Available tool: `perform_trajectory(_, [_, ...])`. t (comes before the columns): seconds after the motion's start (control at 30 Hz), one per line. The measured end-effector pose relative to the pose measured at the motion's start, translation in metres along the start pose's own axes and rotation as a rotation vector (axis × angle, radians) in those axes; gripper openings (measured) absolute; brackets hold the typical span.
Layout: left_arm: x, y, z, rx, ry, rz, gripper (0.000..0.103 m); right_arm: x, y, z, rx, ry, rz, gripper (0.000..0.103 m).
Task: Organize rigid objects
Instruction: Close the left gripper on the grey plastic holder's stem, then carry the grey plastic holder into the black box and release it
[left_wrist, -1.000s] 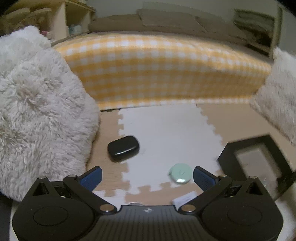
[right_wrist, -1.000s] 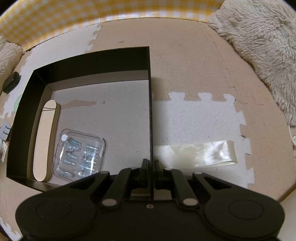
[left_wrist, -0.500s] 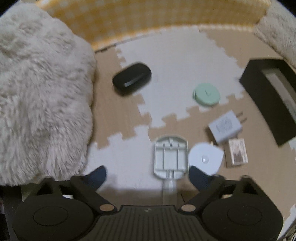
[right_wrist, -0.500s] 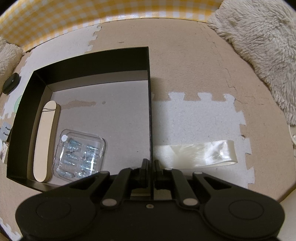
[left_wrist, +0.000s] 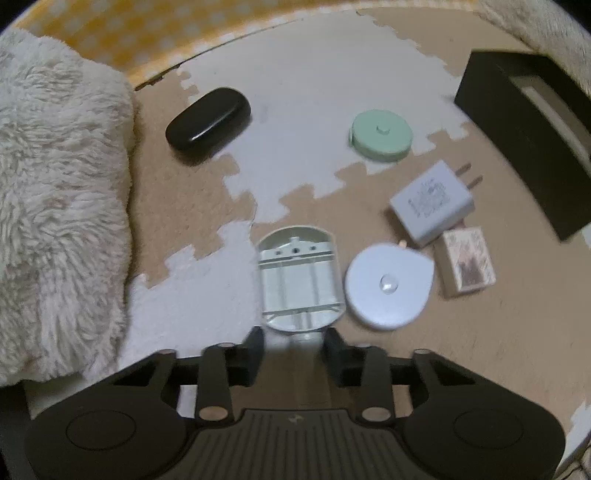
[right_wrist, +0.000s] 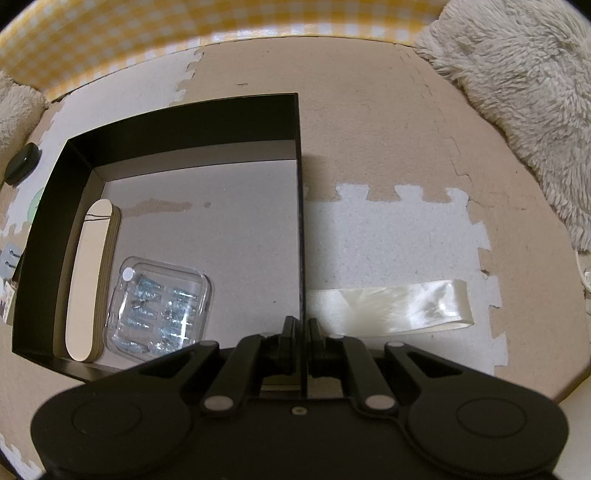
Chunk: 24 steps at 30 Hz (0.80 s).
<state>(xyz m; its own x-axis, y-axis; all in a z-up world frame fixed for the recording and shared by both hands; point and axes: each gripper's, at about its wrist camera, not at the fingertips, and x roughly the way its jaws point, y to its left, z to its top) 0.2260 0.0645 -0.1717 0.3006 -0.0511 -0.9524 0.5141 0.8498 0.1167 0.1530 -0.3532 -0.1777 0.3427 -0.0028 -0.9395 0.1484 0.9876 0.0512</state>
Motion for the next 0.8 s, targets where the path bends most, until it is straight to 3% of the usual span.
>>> perform_trajectory(0.07, [0.001,0.0,0.004,-0.044,-0.003,0.001,0.021,0.0,0.0,0.0,0.0,0.0,0.001,0.007])
perform_trajectory(0.23, [0.002,0.007,0.008,-0.157,-0.02,-0.013,0.021,0.0,0.001,0.0,-0.005,0.0,-0.003,0.008])
perform_trajectory(0.43, [0.0,0.011,0.009,-0.213,-0.046,-0.007,0.021,0.0,0.001,0.0,-0.007,0.0,-0.004,0.008])
perform_trajectory(0.8, [-0.041,0.015,0.025,-0.348,-0.261,-0.032,0.021,0.0,0.002,0.0,-0.017,0.003,-0.008,0.008])
